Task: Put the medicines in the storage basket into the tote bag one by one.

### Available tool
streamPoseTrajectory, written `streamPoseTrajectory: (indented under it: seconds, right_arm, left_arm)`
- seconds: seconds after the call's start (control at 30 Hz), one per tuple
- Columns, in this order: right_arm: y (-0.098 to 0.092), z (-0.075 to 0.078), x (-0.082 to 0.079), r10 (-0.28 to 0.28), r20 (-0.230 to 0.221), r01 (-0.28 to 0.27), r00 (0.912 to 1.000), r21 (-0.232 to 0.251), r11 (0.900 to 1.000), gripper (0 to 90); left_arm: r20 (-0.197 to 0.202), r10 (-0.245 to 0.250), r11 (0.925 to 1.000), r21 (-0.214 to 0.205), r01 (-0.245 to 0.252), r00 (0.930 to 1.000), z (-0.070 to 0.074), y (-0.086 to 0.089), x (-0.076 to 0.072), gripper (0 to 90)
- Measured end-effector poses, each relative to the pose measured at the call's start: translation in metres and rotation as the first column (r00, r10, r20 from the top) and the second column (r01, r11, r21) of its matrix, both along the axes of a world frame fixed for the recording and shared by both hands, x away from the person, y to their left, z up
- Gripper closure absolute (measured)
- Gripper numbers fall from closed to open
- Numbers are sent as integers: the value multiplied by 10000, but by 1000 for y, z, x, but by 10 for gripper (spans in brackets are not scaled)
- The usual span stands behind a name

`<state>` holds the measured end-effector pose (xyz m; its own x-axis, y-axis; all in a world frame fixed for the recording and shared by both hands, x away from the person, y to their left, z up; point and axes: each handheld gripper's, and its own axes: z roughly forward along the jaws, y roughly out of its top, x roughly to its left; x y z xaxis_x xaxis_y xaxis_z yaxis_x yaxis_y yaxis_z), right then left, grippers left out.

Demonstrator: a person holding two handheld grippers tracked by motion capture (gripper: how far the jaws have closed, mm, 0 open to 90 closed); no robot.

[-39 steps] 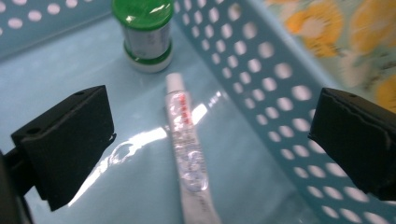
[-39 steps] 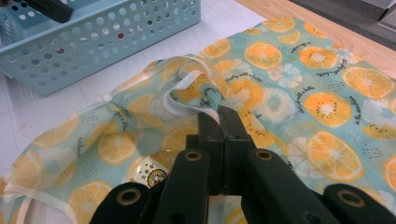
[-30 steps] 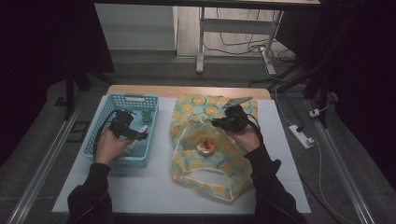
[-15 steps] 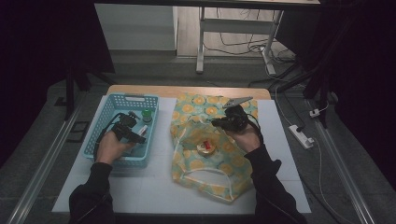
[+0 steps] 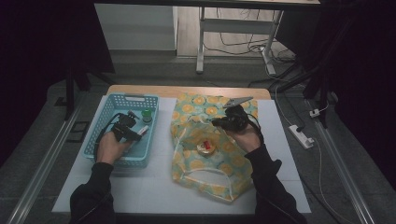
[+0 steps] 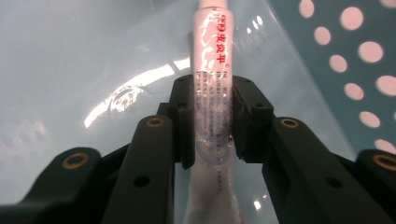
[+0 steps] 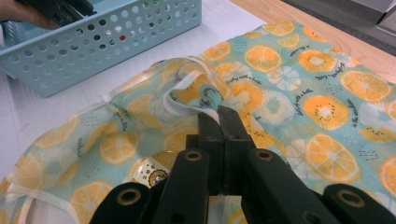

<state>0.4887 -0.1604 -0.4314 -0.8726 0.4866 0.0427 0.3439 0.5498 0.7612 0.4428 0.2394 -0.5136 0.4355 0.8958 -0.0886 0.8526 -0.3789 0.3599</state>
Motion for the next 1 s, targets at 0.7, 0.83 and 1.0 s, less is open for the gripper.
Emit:
streamPoseTrajectory:
  seconds: [0.7, 0.83, 1.0]
  right_arm:
    - [-1, 1, 0, -15, 19, 15, 10000, 46, 10000, 895]
    - [-1, 1, 0, -16, 36, 16, 10000, 50, 10000, 895]
    - [-1, 2, -1, -21, 43, 21, 10000, 70, 10000, 895]
  left_arm:
    - [690, 365, 9977, -604, -324, 9969, 11, 3, -3, 722]
    - [937, 390, 9975, -617, -333, 9948, 15, 3, -5, 723]
    - [1379, 474, 9956, -865, -356, 9893, 23, 5, -8, 723]
